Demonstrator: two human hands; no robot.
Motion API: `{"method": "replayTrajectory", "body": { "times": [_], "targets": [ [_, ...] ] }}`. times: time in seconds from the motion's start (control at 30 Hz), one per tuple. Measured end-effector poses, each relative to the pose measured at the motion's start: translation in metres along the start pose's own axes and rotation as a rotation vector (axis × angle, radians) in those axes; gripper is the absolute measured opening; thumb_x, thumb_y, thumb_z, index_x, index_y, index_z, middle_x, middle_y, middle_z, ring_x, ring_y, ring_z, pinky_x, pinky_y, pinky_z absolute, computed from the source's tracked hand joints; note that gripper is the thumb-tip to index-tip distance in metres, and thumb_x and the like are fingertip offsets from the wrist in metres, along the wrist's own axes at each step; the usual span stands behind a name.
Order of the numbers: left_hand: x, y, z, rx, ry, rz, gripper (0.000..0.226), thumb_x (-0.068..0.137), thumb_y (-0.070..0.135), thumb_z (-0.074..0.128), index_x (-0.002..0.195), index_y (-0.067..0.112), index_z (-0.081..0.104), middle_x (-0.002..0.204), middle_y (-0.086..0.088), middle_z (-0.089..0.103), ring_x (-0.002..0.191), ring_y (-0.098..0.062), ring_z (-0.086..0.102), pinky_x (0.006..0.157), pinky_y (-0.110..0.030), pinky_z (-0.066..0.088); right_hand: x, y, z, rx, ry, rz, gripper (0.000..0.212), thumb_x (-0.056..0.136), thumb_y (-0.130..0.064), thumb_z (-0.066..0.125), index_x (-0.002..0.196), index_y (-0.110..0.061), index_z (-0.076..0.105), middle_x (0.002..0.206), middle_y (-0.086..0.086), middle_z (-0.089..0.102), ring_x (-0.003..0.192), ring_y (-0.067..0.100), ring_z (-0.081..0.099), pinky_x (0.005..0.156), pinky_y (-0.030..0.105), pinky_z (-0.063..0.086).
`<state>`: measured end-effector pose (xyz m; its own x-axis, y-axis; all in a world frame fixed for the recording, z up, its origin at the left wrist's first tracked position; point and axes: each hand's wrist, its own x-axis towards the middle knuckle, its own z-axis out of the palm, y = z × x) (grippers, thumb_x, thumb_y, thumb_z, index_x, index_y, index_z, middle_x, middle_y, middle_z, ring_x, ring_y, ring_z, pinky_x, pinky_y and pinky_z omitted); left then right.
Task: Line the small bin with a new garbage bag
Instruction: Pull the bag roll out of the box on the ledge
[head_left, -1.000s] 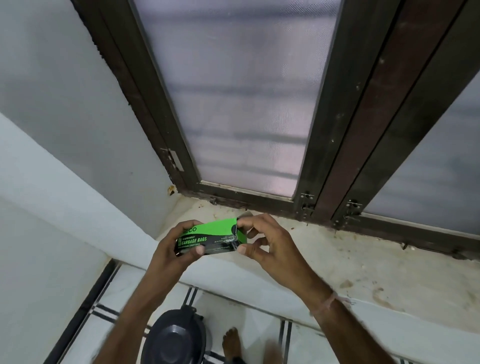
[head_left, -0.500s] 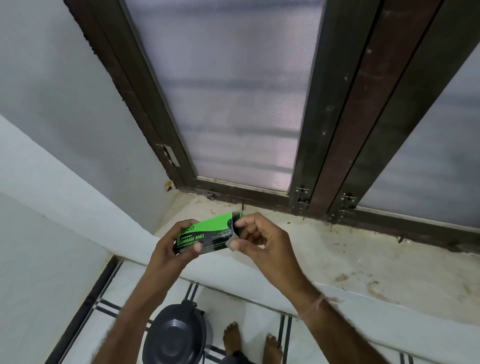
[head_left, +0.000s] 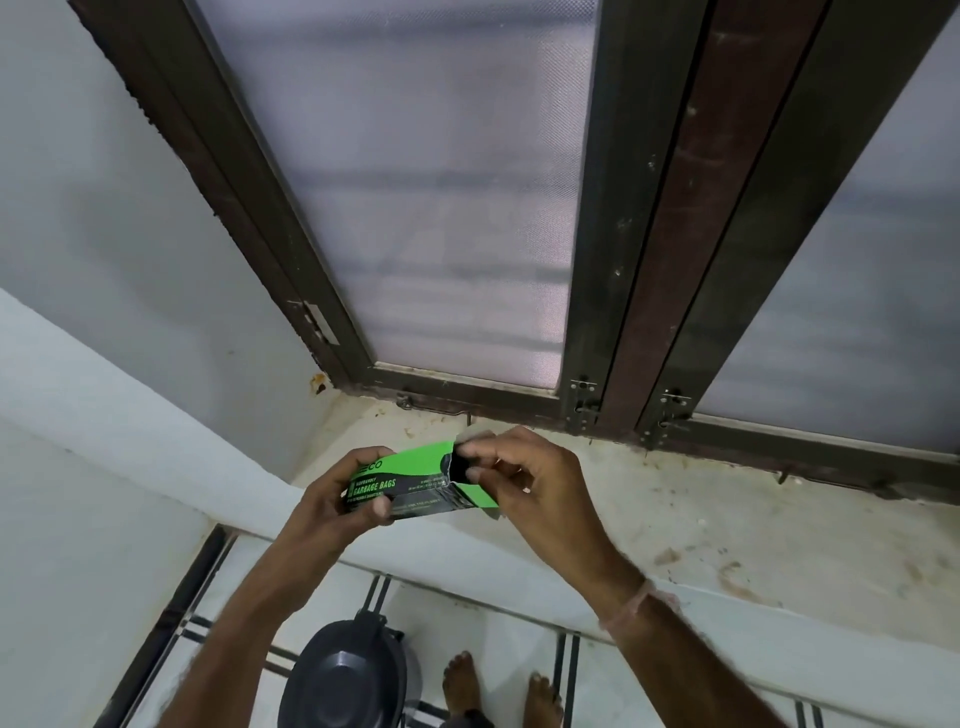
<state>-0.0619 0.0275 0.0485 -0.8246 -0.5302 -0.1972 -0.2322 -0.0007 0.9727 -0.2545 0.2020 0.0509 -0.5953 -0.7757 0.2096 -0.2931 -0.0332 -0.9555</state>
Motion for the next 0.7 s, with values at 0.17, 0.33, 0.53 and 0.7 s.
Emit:
{"method": "replayTrajectory", "body": {
  "times": [0.17,0.33,0.53,0.7],
  "targets": [
    [0.007,0.008,-0.003,0.007,-0.044,-0.015,0.066,0.078,0.058,0.079,0.131,0.022,0.062,0.121,-0.009,0.070,0.107,-0.023,0.066,0.095,-0.033,0.053,0.010,-0.009,-0.005,-0.197,-0.054,-0.162,0.024,0.093,-0.010,0.075,0.116,-0.011,0.081,0.106,-0.002,0.076,0.093,0.000,0.067,0.079,0.008,0.046],
    [0.014,0.010,-0.005,-0.045,-0.055,-0.010,0.079,0.066,0.060,0.089,0.127,0.015,0.064,0.117,-0.022,0.062,0.102,-0.026,0.058,0.094,-0.037,0.045,0.019,-0.017,-0.013,-0.391,-0.081,-0.271,0.014,0.094,-0.021,0.074,0.105,-0.018,0.082,0.103,-0.007,0.073,0.090,0.011,0.069,0.074,0.031,0.057],
    [0.016,0.009,-0.004,-0.052,-0.059,-0.008,0.076,0.068,0.059,0.088,0.126,0.016,0.064,0.114,-0.015,0.063,0.104,-0.026,0.056,0.095,-0.040,0.041,0.023,-0.015,-0.010,-0.551,-0.041,-0.437,0.003,0.093,-0.017,0.072,0.092,-0.015,0.075,0.095,-0.003,0.067,0.084,0.018,0.060,0.066,0.038,0.053],
    [0.017,0.011,-0.001,-0.026,-0.085,-0.015,0.079,0.073,0.060,0.084,0.132,0.013,0.059,0.123,-0.017,0.066,0.112,-0.028,0.061,0.102,-0.040,0.044,0.025,-0.013,-0.006,-0.603,0.012,-0.528,0.009,0.095,-0.010,0.065,0.088,-0.008,0.070,0.089,0.005,0.062,0.079,0.022,0.055,0.063,0.036,0.048]
  ]
}}
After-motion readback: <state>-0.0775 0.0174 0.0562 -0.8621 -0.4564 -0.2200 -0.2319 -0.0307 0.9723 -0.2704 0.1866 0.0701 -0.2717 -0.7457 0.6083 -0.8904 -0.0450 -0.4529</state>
